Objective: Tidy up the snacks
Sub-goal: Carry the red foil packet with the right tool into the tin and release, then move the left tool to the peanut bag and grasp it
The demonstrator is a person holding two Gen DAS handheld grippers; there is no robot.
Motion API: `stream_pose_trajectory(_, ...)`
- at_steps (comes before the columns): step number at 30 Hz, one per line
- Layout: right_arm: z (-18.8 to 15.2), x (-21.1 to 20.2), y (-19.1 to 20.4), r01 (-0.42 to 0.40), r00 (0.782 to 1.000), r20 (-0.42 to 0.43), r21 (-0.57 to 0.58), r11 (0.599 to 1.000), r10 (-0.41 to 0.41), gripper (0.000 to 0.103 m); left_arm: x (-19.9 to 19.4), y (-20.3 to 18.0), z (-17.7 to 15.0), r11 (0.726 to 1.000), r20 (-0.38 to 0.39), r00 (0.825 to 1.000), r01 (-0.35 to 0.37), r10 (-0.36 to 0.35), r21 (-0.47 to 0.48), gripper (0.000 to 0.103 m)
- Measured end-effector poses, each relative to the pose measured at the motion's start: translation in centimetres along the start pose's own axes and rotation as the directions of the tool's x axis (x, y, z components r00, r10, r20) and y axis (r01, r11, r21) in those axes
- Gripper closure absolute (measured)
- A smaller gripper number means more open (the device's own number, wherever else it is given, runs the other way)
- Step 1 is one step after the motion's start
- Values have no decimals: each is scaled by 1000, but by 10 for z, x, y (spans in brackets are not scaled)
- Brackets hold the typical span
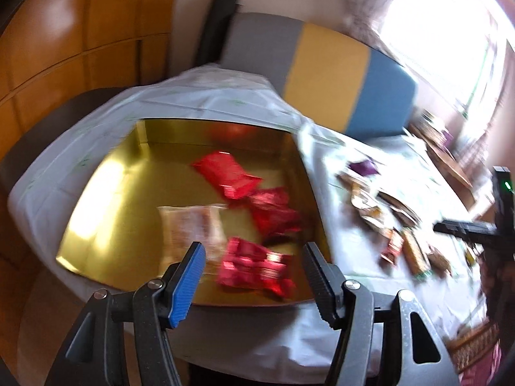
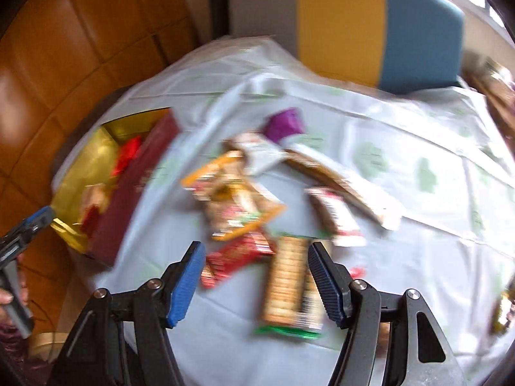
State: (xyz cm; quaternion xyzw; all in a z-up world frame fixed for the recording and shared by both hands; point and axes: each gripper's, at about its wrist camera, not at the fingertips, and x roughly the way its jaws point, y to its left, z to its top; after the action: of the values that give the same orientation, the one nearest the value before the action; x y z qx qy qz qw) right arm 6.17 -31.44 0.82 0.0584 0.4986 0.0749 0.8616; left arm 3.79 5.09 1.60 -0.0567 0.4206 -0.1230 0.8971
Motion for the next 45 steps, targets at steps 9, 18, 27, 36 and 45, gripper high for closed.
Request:
stream_pose_trajectory(9,-4,14,-69,-21,999,-41,162,987,28,37,25,-75,-6,973,-109,992,93,-71,209,47)
stream_pose_trajectory(18,-3,13,-58,45,999,-20,93,995,-43,54,59,-122,-13,946,-245,956,219,-160,237,51)
stream_pose_trajectory(27,-6,19,-75,57,996,-81,155,986,-45,66,83,-133,-1,945,-333,920,277,-207,177,52)
stream_pose_trajectory(36,-8,21,-82,81,993,-100,184,980,-63,65,126,-140,28,951,-401,865,306,-301,-52,52)
stream_pose_trajectory(45,-5,14,-85,79,995,-72,200,976,-66,62,185,-145,47,949,-408,868,195,-284,-247,51)
